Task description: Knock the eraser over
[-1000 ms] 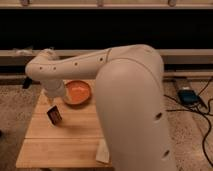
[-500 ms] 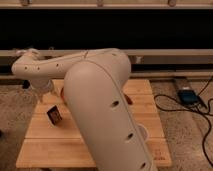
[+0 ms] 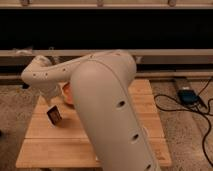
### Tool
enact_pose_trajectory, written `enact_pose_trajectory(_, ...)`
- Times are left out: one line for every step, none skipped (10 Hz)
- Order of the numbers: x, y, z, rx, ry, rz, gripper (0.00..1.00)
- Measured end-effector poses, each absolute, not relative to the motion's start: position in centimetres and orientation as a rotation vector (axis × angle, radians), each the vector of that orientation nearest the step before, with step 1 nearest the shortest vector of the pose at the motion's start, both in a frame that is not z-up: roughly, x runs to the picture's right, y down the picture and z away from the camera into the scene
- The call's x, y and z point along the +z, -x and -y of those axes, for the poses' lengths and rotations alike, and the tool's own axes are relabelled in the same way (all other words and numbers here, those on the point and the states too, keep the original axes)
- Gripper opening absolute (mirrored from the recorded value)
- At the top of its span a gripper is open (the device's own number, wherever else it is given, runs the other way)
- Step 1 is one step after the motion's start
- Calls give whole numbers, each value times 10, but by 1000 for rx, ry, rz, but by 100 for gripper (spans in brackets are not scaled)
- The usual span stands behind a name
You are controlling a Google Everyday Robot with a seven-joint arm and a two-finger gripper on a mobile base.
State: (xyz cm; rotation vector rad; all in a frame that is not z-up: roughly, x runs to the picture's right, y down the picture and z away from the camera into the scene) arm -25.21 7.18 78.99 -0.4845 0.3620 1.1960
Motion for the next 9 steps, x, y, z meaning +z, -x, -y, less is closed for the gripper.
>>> enact_pose_trajectory(785,233,-78,1204,482,-371,65)
enact_pose_trajectory(782,215,-82,1216,478,-381,65)
enact_pose_trajectory(779,202,-84,1231,476,-389,65)
enact_pose_trajectory(778,190,-86,1247,473,-397,65)
enact_pose_trajectory(775,184,-88,1260,476,-401,65)
enact_pose_trajectory(772,183,-88,1264,477,-400,65)
enact_pose_trajectory(768,181,-89,1271,482,-398,65)
enact_pose_trajectory(766,181,-87,1277,486,-392,65)
enact_pose_trajectory(767,180,-87,1275,486,-392,65)
